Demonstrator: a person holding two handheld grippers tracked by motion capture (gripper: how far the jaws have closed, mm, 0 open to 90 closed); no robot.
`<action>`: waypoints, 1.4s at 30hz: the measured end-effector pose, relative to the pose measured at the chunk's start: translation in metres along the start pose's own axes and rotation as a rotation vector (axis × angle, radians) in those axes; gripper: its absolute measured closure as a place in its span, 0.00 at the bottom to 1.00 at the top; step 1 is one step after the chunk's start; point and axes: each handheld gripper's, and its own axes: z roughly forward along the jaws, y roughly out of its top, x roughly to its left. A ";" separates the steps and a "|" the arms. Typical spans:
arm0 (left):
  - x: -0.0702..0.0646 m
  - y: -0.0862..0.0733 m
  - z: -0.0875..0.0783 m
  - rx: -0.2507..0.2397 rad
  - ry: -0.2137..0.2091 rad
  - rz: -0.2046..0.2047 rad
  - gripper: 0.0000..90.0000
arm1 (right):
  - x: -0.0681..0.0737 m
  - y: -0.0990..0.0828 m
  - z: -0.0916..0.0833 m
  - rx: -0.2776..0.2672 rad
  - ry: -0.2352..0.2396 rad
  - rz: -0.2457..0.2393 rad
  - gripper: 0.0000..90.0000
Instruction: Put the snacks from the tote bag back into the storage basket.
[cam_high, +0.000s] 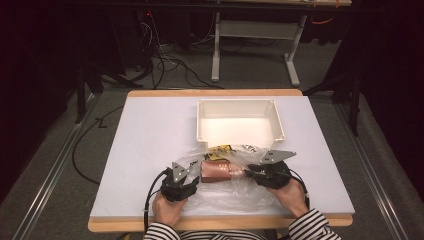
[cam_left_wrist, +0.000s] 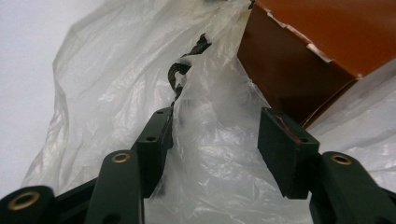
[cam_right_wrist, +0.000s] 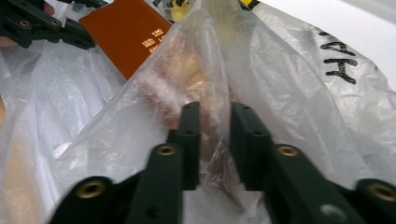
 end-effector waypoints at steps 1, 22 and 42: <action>0.000 0.000 0.000 -0.001 0.001 -0.001 0.52 | 0.000 0.000 0.000 -0.001 -0.001 -0.002 0.92; -0.003 0.000 0.002 0.019 0.013 0.034 0.51 | -0.052 -0.009 -0.003 0.016 -0.139 0.100 1.00; -0.002 0.000 0.002 0.023 0.009 0.022 0.50 | -0.067 -0.031 0.006 0.033 -0.127 0.191 0.80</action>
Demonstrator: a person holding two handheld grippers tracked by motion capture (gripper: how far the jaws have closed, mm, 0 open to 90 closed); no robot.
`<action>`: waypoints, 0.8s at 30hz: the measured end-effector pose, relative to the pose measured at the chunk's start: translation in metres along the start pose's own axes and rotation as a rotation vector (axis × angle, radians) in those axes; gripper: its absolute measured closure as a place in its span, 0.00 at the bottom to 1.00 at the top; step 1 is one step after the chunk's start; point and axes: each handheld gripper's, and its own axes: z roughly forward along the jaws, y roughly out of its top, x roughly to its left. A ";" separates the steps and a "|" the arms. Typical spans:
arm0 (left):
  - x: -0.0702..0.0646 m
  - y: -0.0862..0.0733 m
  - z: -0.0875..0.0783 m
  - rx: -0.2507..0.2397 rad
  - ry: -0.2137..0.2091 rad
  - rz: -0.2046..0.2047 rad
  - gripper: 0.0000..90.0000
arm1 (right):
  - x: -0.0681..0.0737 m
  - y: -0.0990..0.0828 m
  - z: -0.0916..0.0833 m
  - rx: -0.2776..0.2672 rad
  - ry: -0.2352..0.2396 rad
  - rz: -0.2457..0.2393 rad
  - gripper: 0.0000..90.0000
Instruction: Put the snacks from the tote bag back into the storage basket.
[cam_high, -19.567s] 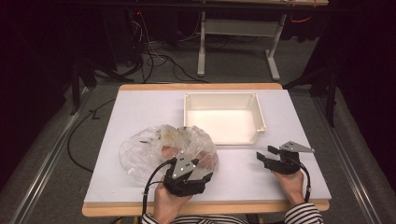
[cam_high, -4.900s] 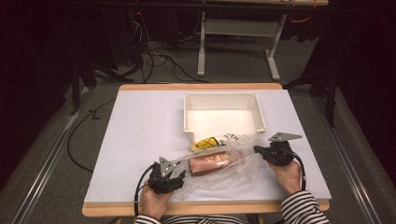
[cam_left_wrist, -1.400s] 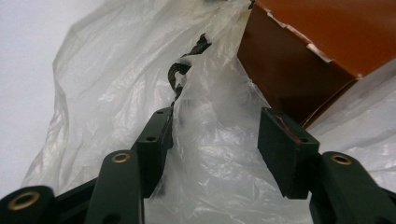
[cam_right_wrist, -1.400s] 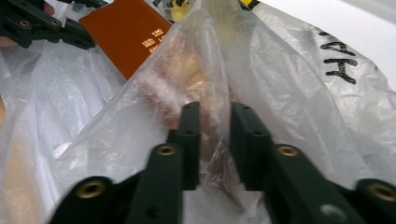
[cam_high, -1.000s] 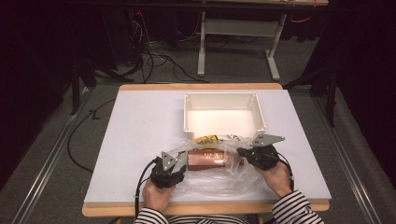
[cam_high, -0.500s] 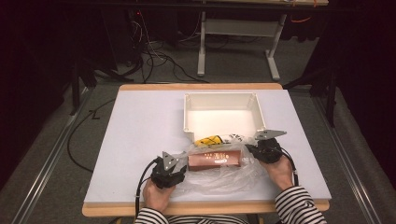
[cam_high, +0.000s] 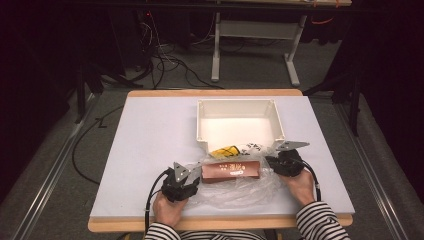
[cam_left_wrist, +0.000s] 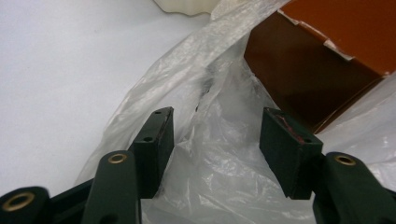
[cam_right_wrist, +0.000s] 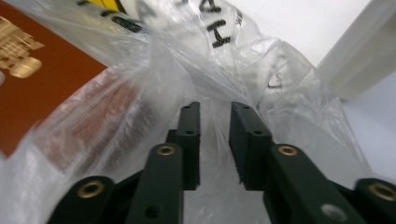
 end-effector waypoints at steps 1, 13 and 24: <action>0.000 0.000 0.000 0.000 0.000 -0.001 0.50 | 0.001 0.001 -0.005 -0.016 -0.002 -0.006 0.79; 0.000 0.000 0.000 0.000 0.002 -0.003 0.50 | 0.018 0.009 -0.059 -0.154 0.043 0.012 0.62; 0.000 0.000 0.000 -0.001 0.007 0.001 0.49 | 0.051 0.011 -0.042 -0.067 0.090 -0.062 0.70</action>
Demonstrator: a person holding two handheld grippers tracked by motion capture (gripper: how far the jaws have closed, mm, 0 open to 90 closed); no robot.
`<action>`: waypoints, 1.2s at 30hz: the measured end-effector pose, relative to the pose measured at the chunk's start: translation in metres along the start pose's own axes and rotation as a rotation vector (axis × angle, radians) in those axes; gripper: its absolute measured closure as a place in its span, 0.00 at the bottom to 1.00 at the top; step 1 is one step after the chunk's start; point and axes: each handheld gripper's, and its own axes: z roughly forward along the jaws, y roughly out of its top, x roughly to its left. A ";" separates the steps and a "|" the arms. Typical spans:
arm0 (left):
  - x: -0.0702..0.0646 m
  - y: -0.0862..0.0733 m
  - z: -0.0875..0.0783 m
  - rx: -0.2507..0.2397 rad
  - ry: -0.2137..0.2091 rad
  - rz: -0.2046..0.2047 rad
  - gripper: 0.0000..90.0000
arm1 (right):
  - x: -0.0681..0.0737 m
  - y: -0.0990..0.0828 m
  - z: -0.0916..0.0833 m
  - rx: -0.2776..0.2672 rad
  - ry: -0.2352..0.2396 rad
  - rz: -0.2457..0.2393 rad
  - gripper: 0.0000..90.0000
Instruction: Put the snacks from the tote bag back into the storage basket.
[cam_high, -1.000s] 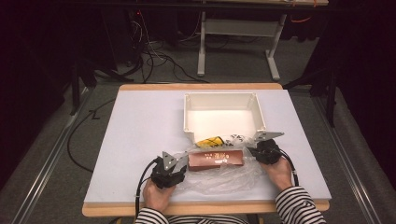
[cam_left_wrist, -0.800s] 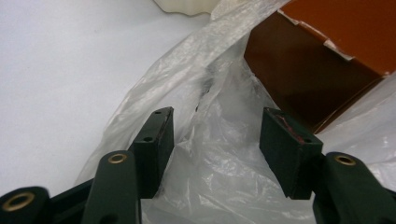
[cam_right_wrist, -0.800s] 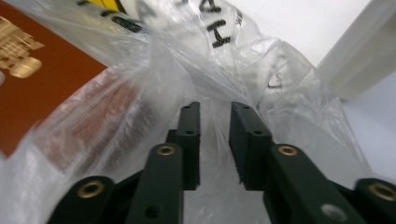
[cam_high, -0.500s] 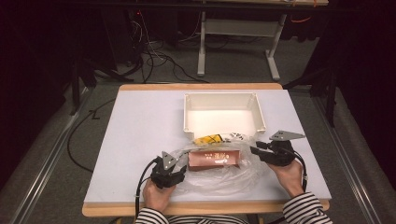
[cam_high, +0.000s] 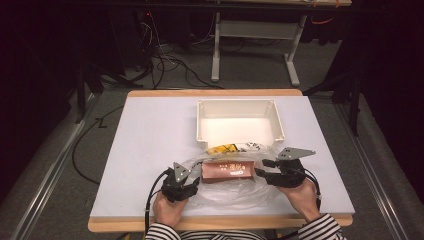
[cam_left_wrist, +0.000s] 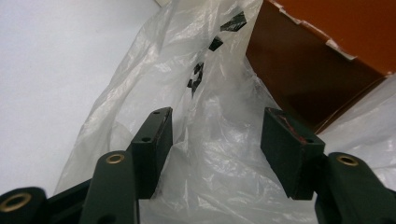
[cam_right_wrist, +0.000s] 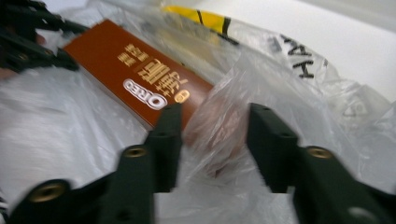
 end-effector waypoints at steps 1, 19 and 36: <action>0.000 0.000 0.000 0.000 0.000 0.000 0.49 | -0.001 -0.001 0.002 0.006 -0.009 -0.012 0.79; -0.001 0.000 0.000 -0.002 0.000 0.008 0.50 | -0.059 -0.028 0.026 0.143 -0.164 0.083 1.00; 0.000 0.000 0.000 0.000 0.000 0.000 0.49 | -0.028 -0.013 -0.026 -0.078 -0.094 0.063 0.67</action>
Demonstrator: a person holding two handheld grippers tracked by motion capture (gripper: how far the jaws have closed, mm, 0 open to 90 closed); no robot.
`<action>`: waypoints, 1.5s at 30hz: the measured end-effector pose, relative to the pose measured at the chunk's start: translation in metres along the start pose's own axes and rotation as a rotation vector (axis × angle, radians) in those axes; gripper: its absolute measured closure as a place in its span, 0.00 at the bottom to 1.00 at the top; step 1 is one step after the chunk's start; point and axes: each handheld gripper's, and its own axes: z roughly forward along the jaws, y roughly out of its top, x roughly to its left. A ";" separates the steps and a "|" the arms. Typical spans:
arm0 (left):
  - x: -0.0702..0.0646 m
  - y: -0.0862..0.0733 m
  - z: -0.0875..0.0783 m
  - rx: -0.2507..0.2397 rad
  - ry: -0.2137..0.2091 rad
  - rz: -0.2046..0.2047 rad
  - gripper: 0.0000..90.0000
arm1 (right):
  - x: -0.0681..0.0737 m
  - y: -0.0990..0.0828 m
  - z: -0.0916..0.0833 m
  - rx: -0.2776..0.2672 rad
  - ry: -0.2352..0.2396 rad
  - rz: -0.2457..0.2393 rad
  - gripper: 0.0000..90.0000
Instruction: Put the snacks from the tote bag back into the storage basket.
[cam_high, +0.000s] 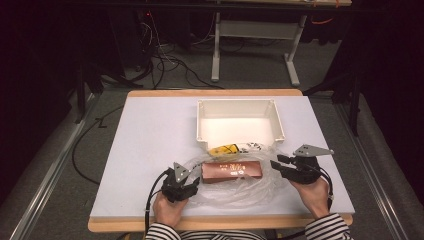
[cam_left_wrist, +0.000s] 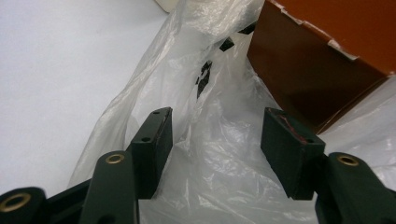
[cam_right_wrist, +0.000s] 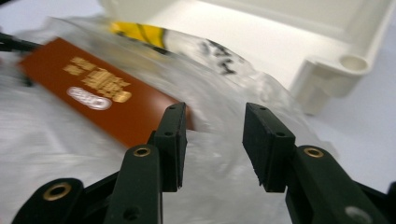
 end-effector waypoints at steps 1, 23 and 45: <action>0.000 0.000 0.000 0.000 0.000 0.000 0.49 | 0.005 0.001 -0.003 -0.005 0.016 -0.002 0.66; 0.001 0.000 0.000 0.002 -0.005 -0.006 0.48 | 0.000 -0.055 0.021 0.191 -0.042 -0.063 0.93; -0.002 0.005 -0.027 -0.118 -0.085 0.015 0.59 | 0.019 -0.016 0.006 0.037 0.045 -0.088 0.79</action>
